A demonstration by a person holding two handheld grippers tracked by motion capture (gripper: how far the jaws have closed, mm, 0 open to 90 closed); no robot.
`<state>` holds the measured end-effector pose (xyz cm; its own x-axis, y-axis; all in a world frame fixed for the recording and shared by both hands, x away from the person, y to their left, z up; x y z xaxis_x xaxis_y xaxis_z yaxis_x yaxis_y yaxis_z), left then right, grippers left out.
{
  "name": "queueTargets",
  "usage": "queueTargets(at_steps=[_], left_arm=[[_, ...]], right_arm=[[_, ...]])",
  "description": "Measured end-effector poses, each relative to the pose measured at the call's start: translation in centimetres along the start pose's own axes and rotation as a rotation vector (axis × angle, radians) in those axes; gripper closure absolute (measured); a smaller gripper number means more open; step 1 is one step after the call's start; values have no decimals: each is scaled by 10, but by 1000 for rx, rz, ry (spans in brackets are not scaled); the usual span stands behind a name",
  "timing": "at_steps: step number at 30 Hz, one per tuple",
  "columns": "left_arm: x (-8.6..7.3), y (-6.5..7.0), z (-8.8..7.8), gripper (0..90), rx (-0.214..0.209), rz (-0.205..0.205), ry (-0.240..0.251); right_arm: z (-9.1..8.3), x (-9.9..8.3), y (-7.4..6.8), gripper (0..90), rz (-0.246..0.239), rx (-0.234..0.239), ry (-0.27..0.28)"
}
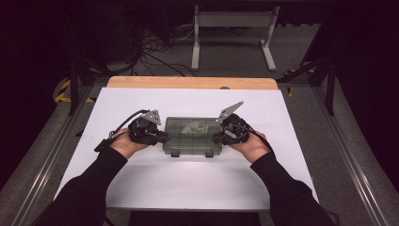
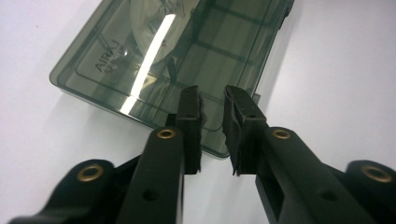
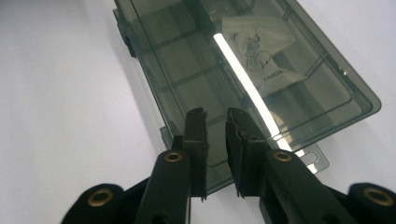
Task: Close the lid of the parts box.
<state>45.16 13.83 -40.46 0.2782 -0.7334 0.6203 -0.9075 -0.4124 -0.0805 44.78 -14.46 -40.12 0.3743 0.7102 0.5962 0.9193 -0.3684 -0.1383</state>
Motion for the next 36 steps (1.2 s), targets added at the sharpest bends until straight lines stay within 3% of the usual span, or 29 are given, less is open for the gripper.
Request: queueTargets(at_steps=[5,10,19,25,29,36], left_arm=[[-2,4,-12,613,50,-22,80],[-5,7,-26,417,94,-72,169],[-22,13,-44,235,145,-123,283],[-34,17,-52,143,177,-154,348],[-43,18,-57,84,186,-184,400],[-56,25,-68,24,225,-190,502]], right_arm=[[-8,2,-6,626,-12,-20,68],[-17,2,-14,443,-38,-56,146],[-31,-5,-22,214,-41,-105,269],[-42,-15,-28,137,-54,-128,353],[-47,-19,-33,116,-78,-147,376],[-62,-33,-42,45,-88,-198,468]])
Point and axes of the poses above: each handheld gripper's, and its own axes: z roughly forward along the jaws, x roughly out of its top, y roughly to its right, the point moved 3 cm from there along z, roughly forward along the jaws, and after that the axes turned 8 degrees about x, right-handed, at the moved point
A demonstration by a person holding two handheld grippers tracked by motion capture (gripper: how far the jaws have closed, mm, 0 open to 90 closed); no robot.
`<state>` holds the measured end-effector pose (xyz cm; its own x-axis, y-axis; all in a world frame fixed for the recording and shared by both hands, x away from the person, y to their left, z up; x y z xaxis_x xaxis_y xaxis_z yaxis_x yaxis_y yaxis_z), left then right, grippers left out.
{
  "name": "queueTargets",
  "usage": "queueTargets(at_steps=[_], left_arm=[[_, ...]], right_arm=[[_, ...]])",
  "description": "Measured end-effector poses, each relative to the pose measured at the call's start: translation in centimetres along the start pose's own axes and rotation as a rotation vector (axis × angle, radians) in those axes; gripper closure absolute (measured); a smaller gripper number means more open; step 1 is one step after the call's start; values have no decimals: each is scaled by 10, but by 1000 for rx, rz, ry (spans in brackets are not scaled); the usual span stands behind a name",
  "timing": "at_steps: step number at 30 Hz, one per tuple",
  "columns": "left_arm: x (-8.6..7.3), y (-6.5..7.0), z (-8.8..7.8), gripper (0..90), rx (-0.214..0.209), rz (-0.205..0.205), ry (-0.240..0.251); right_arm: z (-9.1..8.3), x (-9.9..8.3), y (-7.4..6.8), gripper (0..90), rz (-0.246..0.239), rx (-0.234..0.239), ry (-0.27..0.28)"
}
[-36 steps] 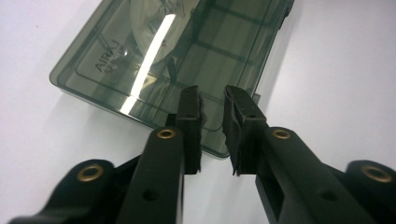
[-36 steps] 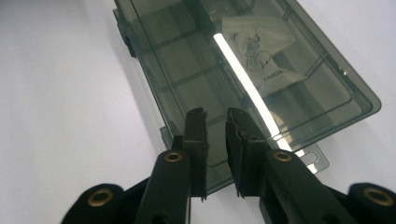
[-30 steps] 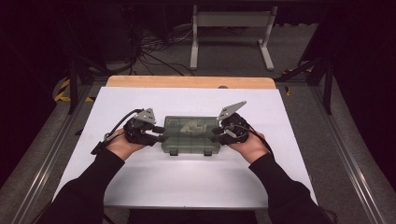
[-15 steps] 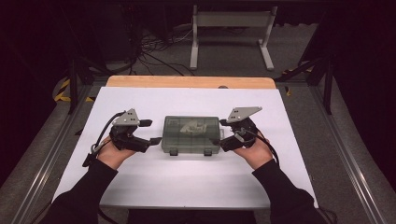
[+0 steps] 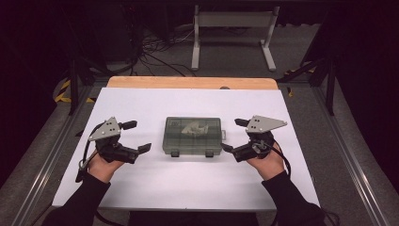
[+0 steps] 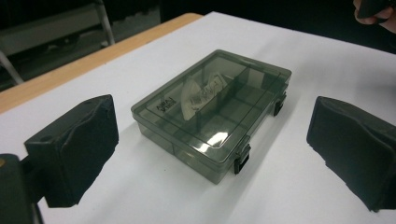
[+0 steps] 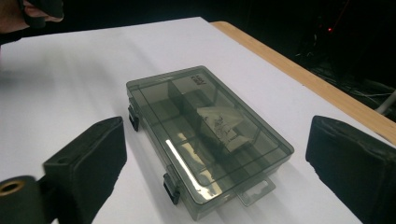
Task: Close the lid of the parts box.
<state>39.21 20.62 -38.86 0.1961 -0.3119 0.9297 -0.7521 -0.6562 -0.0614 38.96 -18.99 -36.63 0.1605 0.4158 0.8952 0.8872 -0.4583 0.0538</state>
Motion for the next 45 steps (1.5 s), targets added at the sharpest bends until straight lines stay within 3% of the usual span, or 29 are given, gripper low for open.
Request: queueTargets(at_steps=[17,21,23,30,37,41,45], left_arm=[[-31,-6,-26,6,79,-73,107],[-36,-7,-30,9,88,-65,101],[-41,-7,-34,10,98,-65,100],[-51,-8,-39,11,114,-55,99],[-60,-10,-42,12,120,-56,103],[-65,-10,-43,7,133,-54,120],[-81,-9,-45,7,141,-69,161]], right_arm=[[-33,-27,-11,2,-9,-37,120],[-37,-34,-12,1,-7,-43,139],[-38,-40,-15,1,-14,-61,112],[-38,-57,-19,1,-17,-73,126],[-43,-73,-17,1,-21,-103,201],[-43,-82,-17,1,-11,-115,213],[-43,-93,-17,1,0,-118,212]])
Point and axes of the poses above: each handheld gripper's, and its own axes: z roughly forward along the jaws, x roughly out of its top, y roughly to its right, the point moved 3 cm from there along z, roughly forward along the jaws, and after that the axes turned 8 degrees about x, right-handed, at the moved point
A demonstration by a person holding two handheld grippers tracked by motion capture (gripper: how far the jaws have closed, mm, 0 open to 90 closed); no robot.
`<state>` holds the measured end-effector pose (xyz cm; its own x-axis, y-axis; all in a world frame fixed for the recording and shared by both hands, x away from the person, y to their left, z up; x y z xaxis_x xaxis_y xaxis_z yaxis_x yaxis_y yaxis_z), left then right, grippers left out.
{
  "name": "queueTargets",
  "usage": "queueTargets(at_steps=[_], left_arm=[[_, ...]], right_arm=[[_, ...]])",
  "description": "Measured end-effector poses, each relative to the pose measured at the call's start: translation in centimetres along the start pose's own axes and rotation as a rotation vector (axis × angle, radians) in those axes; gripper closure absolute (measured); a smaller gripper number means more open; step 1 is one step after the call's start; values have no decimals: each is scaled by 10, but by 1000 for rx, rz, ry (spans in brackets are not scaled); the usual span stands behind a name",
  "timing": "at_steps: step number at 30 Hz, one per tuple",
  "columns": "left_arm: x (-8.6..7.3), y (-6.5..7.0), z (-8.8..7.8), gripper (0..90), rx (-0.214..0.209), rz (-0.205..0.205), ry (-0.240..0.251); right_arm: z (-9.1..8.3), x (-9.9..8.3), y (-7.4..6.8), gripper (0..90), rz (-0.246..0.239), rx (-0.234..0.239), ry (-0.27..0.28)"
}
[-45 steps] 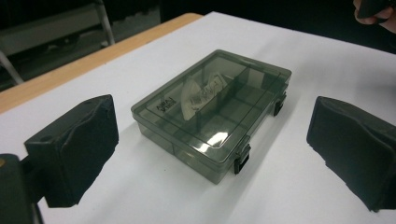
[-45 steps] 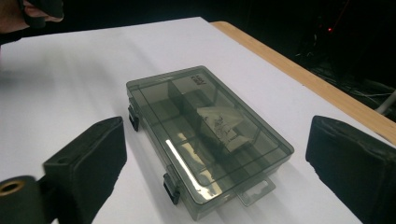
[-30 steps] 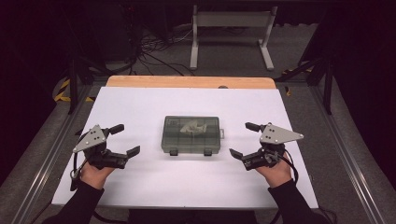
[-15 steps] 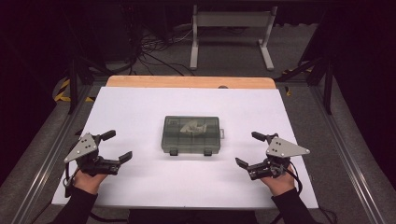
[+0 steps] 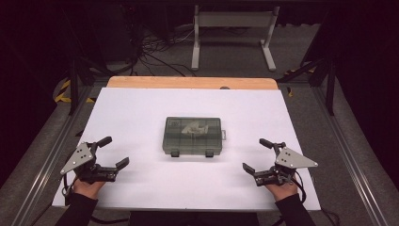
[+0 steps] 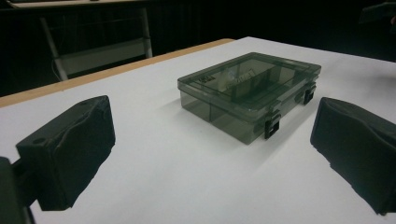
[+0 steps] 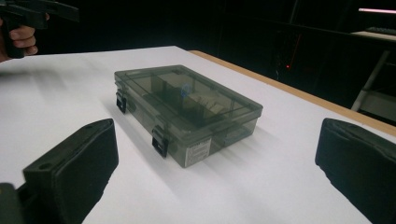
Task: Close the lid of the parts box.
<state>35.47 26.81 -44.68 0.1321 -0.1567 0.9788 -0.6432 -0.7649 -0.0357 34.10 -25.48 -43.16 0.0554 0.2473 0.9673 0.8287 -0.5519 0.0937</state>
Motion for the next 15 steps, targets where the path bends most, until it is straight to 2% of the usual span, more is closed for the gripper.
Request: queueTargets(at_steps=[4,10,15], left_arm=[[-8,-1,-1,7,-2,-9,3],[-11,-2,1,7,-9,-15,-12],[-11,-3,0,7,0,-22,5]], right_arm=[[0,-8,-1,1,1,2,0],[1,-12,3,1,22,-1,0],[1,-12,3,1,23,-5,5]])
Point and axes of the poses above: each handheld gripper's, and its own axes: z roughly forward along the jaws, x roughly out of its top, y roughly to its right, the point moved 3 cm from there along z, roughly forward along the jaws, and after that the axes turned 8 degrees about x, right-handed, at the moved point
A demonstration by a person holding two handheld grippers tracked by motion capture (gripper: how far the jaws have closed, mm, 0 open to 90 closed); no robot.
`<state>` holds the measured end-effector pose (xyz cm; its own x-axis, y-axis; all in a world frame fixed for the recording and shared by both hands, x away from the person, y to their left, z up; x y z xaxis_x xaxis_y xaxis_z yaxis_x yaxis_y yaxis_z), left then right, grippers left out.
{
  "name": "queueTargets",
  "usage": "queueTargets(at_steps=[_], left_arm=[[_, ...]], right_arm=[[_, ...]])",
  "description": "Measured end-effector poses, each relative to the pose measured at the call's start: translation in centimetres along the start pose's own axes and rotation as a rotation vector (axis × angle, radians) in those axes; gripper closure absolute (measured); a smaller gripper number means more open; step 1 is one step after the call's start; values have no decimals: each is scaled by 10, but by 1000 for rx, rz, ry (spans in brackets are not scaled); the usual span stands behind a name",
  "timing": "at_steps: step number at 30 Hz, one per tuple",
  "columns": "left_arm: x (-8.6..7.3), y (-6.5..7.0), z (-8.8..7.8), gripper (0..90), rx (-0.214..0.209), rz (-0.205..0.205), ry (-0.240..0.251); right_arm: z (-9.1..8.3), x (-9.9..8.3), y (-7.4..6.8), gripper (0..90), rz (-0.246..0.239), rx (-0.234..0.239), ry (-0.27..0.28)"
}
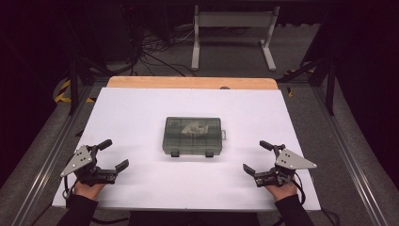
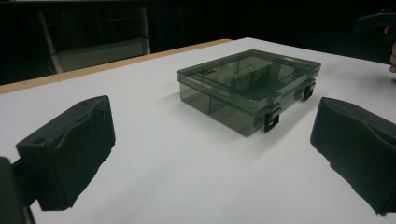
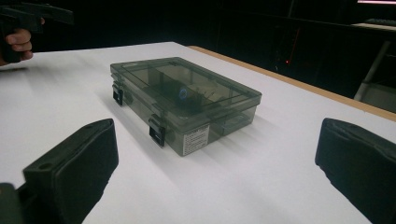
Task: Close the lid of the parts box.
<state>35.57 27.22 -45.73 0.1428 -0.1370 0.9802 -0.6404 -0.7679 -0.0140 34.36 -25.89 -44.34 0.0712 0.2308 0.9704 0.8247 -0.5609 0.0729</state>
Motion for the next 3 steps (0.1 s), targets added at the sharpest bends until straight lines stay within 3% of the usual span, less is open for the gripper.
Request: queueTargets(at_steps=[3], left_arm=[[0,1,0,7,0,6,1]], right_arm=[[0,0,0,1,9,-3,-2]])
Point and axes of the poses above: each handheld gripper's, and its own axes: z roughly forward along the jaws, x roughly out of its top, y roughly to its right, the point moved 3 cm from there along z, roughly forward along the jaws, and after that the axes turned 8 degrees about x, right-handed, at the moved point
